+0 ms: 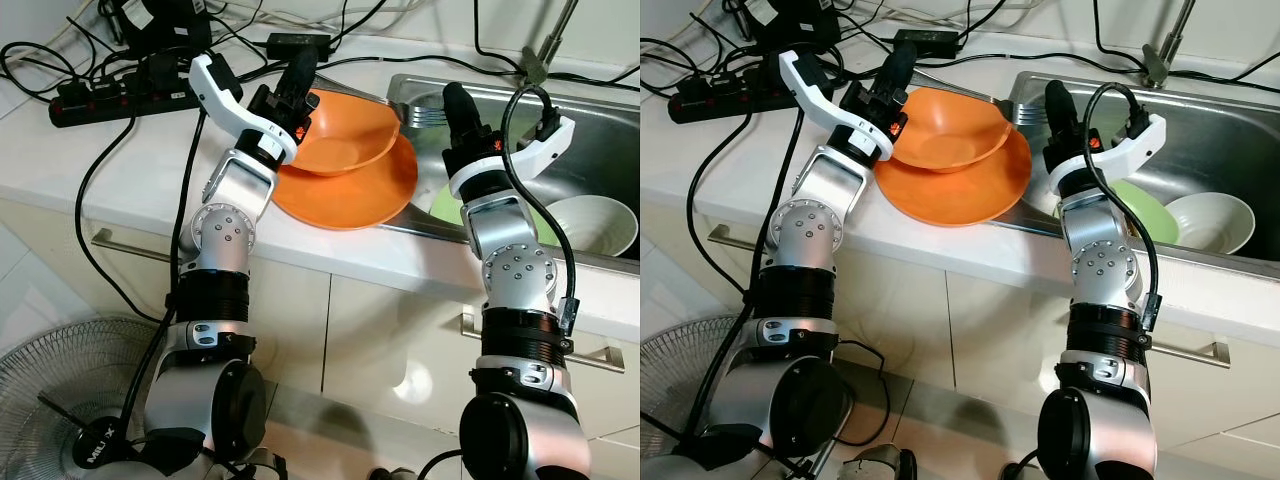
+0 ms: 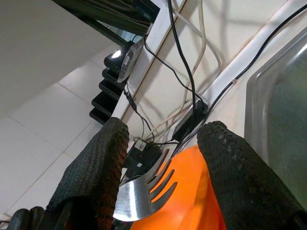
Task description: Kitchen organization
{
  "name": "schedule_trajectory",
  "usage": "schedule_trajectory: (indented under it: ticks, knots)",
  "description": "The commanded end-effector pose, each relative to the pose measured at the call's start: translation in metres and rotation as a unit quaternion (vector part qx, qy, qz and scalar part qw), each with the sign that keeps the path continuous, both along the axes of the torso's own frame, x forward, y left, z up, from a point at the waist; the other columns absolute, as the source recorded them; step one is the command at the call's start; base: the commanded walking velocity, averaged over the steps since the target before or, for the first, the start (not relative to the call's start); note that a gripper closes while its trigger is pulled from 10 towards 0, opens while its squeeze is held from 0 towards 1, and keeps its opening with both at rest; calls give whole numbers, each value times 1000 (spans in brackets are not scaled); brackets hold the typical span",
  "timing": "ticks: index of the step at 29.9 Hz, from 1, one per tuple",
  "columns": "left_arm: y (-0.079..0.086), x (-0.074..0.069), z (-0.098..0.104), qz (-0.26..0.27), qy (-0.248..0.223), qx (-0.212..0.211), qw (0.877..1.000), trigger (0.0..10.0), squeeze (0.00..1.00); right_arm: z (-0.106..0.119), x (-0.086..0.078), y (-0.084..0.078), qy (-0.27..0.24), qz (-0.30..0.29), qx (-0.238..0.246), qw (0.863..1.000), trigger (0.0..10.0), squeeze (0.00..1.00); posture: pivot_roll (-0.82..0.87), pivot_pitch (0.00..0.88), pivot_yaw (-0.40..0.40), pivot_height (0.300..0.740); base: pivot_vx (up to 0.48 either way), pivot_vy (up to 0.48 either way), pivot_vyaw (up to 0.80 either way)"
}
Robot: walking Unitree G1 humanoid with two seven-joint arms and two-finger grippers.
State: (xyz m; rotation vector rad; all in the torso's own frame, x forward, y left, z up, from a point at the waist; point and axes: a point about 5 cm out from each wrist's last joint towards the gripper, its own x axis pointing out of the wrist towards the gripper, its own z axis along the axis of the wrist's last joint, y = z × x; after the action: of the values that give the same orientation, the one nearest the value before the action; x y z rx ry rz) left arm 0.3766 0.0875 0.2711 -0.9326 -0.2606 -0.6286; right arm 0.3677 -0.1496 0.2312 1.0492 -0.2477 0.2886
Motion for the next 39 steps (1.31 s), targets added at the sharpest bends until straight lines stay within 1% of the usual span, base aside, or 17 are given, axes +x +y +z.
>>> schedule_trajectory:
  ticks: [1,7,15,16,17,19,20,35,37,39]
  knots:
    - [-5,-3,7,-13,-14,3,1000,10000,0,0,-2,3,-4,10,-5,1000,10000,0,64,21,43,740,0,0,0]
    - [-12,-4,1,-26,-6,6,1000,10000,0,-2,-2,6,-1,16,-13,1000,10000,0,64,25,42,740,0,0,0]
    - [-17,-4,0,-37,-3,5,999,10000,0,-2,-2,7,-1,18,-11,1000,10000,0,65,29,43,740,0,0,0]
    - [-18,-5,0,-38,-3,4,999,10000,0,-2,-3,7,-2,18,-11,1000,8118,0,64,30,44,740,0,0,0]
    - [-18,-5,0,-38,-3,4,999,10000,0,-2,-3,7,-3,18,-11,1000,4275,0,64,30,44,740,0,0,0]
    - [-18,-5,0,-38,-3,4,999,10000,0,-2,-3,7,-3,18,-11,1000,4275,0,64,30,44,740,0,0,0]
    - [-18,-5,0,-38,-3,3,999,10000,0,-1,-3,7,-5,18,-9,1000,0,0,64,33,44,740,0,0,0]
    - [-28,-7,0,-47,2,1,999,10000,0,1,-6,10,-12,27,-5,1000,0,0,69,48,43,740,0,0,0]
    - [-30,-7,0,-45,-1,13,999,10000,0,1,-6,11,-12,26,-5,1000,0,0,68,49,43,740,0,0,0]
    - [-33,-7,-2,-37,-5,37,999,10000,0,1,-6,11,-11,26,-4,1000,0,0,68,52,43,740,0,0,0]
